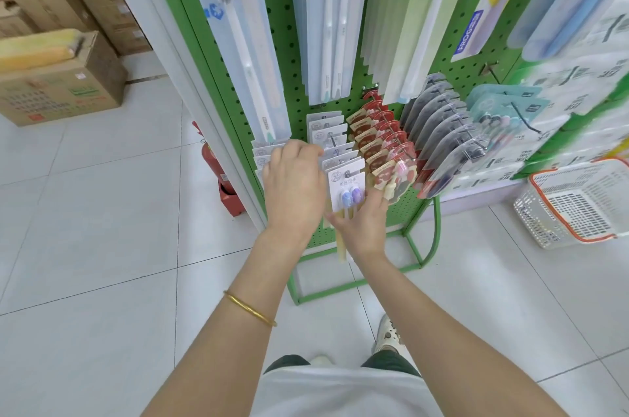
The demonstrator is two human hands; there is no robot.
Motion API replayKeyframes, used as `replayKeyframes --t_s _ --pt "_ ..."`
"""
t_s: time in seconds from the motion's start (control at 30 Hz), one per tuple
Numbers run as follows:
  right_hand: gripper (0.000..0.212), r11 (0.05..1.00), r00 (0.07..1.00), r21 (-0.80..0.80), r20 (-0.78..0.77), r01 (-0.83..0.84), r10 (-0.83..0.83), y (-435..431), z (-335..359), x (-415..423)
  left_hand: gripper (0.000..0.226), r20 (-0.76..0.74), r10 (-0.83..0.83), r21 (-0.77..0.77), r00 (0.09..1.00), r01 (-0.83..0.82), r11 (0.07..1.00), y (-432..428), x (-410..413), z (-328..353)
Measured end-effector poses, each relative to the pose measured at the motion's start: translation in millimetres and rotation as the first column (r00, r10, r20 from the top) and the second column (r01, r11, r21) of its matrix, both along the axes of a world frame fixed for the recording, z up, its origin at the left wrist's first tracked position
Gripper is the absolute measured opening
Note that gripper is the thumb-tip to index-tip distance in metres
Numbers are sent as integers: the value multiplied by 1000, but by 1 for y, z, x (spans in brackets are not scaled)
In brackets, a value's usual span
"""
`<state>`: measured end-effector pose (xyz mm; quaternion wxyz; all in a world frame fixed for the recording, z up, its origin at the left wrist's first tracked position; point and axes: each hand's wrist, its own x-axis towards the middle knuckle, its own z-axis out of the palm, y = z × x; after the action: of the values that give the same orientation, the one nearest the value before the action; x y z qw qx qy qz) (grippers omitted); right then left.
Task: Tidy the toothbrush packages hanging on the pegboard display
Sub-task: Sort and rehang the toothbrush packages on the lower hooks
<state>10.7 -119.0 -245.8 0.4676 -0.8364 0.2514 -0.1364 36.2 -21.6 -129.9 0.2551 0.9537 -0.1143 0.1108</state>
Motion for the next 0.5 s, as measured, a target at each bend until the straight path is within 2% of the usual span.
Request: replayKeyframes --t_s 0.27,0.5 --pt "65 999 999 -44 -33 -22 20 7 1 15 45 27 -12 191 1000 6 982 -3 12 -6" --pt "70 998 995 -27 -73 -65 63 3 4 14 50 21 -110 300 994 99 949 -7 28 -6"
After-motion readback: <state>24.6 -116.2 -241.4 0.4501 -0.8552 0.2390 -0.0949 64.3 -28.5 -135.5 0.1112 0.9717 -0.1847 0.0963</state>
